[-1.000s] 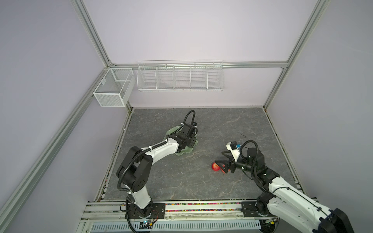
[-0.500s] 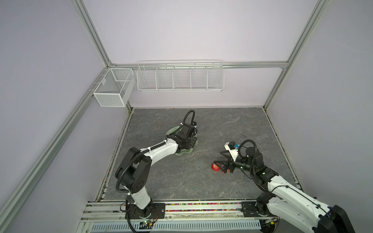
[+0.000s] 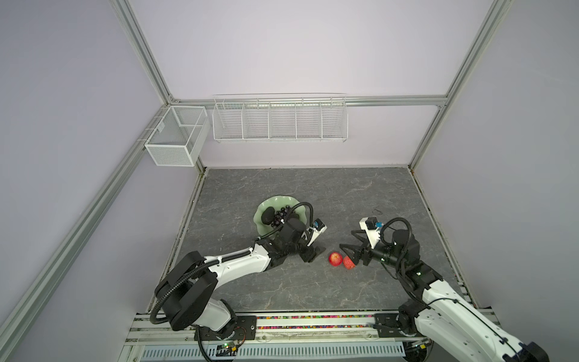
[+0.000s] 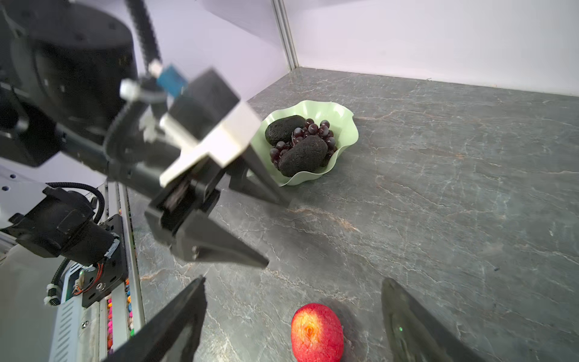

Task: Place and organize the fake fruits in the fruit bowl
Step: 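Move the left gripper from the bowl to the nearer red apple, then close the left gripper on the red apple and lift it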

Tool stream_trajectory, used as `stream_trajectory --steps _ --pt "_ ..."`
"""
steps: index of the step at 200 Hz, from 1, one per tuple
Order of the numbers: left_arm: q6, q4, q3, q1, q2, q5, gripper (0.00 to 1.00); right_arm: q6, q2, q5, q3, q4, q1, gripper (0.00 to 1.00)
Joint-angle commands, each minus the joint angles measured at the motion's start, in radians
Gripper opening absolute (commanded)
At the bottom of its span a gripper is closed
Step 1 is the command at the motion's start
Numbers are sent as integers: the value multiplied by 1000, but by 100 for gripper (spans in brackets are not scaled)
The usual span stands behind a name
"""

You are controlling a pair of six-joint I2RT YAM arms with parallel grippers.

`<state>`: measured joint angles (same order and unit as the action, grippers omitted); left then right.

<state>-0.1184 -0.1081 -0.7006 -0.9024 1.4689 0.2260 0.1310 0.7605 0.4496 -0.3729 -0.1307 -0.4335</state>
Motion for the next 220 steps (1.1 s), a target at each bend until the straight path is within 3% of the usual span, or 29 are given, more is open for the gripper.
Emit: stream_trajectory --steps 1,74,220 --pt "-36 -147 38 -27 10 85 67 11 14 19 9 3 7 88" --pt "-77 -214 41 -77 111 154 68 11 15 17 12 -2 13 89" --pt "-39 -376 -84 -96 377 99 69 3 -27 72 12 43 18 89"
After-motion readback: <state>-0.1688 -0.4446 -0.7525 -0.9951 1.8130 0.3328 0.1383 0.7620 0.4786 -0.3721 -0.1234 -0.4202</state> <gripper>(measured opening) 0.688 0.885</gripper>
